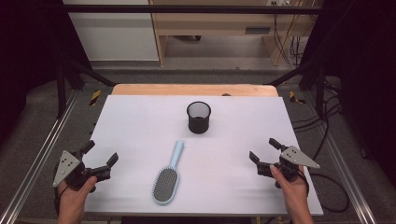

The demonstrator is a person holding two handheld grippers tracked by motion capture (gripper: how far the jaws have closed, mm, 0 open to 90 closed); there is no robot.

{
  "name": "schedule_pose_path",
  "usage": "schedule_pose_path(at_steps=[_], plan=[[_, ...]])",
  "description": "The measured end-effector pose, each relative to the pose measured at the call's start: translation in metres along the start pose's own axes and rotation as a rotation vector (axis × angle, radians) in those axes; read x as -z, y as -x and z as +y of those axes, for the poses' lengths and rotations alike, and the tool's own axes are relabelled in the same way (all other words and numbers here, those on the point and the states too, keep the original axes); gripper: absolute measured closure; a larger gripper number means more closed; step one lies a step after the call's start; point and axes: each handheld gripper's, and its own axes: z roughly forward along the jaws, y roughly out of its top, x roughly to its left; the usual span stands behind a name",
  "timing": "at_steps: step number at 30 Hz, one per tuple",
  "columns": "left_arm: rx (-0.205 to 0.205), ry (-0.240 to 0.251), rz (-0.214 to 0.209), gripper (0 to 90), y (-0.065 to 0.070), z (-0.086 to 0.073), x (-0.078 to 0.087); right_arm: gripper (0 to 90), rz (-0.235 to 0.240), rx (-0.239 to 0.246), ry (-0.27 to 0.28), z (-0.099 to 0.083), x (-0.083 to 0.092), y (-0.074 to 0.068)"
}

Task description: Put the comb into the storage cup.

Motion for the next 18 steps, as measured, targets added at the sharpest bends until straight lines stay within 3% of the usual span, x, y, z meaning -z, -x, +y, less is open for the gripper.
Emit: schedule_pose_path(at_steps=[10,18], plan=[[-0.001,-0.011,-0.007,0.9,0.002,-0.001,-0.002,4.9,-0.028,-0.019,-0.053,-0.003,-0.003,0.0],[0.021,-0.006,0.017,1.0,-0.001,-0.001,0.0,4.3,0.022,-0.065,-0.103,0.001,-0.012,-0.014]])
